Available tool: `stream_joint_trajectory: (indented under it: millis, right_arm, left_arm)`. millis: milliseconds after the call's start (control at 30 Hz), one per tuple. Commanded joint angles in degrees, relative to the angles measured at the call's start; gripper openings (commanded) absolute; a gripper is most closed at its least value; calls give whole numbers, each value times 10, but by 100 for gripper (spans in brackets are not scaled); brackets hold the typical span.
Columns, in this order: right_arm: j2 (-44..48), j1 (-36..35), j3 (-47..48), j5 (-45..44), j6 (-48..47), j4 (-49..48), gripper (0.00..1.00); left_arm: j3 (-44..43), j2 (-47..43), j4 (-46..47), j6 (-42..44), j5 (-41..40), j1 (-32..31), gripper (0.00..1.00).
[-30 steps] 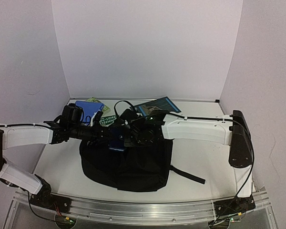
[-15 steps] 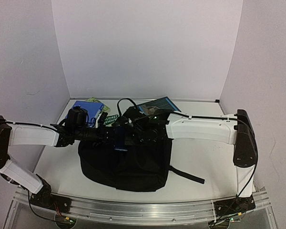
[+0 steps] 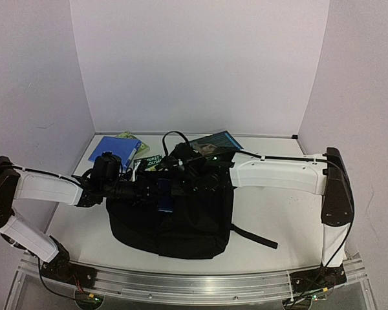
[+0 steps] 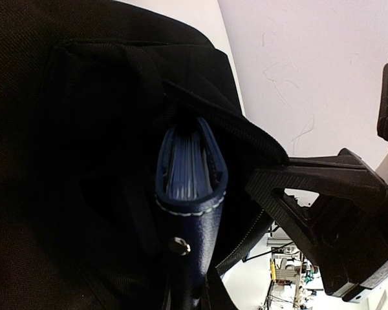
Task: Pack the student bag
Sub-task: Place the personal item in the student bag.
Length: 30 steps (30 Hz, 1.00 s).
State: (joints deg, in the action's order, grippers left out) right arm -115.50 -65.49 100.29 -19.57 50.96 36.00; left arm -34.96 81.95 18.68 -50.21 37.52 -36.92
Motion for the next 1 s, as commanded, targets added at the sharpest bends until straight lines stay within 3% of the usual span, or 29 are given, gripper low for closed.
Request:
stream_joint_trajectory:
  millis: [0, 400, 733, 867, 967]
  right_arm:
    - [52, 3, 4, -16, 6, -49, 0]
    - [61, 4, -8, 9, -3, -75, 0]
    - [73, 4, -32, 16, -7, -87, 0]
    - [83, 6, -44, 5, -2, -87, 0]
    - [88, 9, -52, 4, -3, -88, 0]
  left_arm:
    - [-24, 23, 44, -15, 30, -13, 0]
    - [-74, 114, 143, -47, 36, -52, 0]
    - [-120, 162, 154, -26, -8, -59, 0]
    - [-121, 164, 129, -19, -14, -61, 14]
    - [-118, 136, 76, 4, -39, -61, 35]
